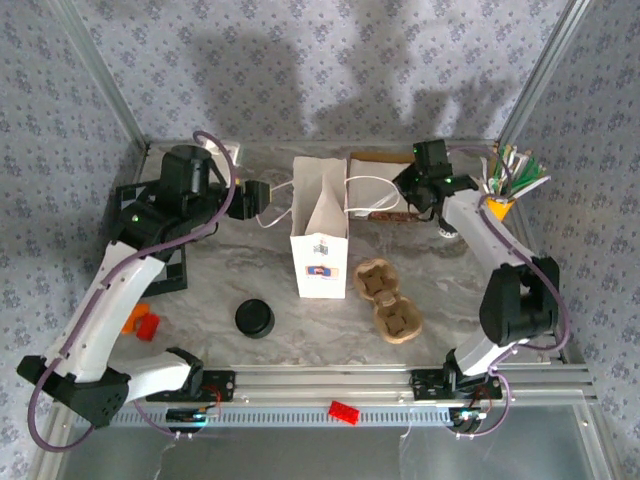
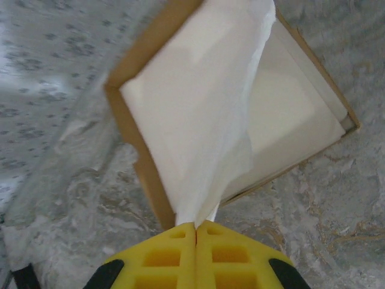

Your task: Pack the takeout coffee

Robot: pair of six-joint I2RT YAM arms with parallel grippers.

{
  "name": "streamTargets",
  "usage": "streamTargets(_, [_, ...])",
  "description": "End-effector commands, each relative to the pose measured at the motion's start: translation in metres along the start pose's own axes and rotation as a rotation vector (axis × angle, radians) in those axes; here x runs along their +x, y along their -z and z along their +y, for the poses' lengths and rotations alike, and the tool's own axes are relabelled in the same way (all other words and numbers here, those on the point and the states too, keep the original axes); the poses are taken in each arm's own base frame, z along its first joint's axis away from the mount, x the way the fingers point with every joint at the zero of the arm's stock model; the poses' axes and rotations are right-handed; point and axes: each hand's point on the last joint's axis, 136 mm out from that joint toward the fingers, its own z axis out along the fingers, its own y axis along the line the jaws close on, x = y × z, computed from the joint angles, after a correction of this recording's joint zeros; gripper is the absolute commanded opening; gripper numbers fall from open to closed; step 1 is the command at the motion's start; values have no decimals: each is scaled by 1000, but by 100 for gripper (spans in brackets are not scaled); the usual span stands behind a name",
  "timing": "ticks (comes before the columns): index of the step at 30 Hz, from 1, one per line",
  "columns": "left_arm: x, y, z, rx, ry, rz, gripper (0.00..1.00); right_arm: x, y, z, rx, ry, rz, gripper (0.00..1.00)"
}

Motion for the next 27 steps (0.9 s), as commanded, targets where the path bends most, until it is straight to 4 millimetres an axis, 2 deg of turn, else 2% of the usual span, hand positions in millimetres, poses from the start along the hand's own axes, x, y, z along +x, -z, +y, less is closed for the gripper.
streamTargets(1, [-18,14,-11,55,13,-50,71,-23,36,17,-71,70,-53,0])
streamTargets(8, [-23,13,-31,105,-7,-44,72,-40,77,33,-164,143,-47,0])
streamTargets(13, [-31,13,-59,148,-55,-61,75,-52,113,47,-237,173,-93,0])
streamTargets(19, [-42,8,-103,217,-133,-66,78,-51,161,63,-309,215,-107,0])
streamTargets(27, [-56,-5,-184,357,-241,-67,85,-46,227,85,-420,267,-144,0])
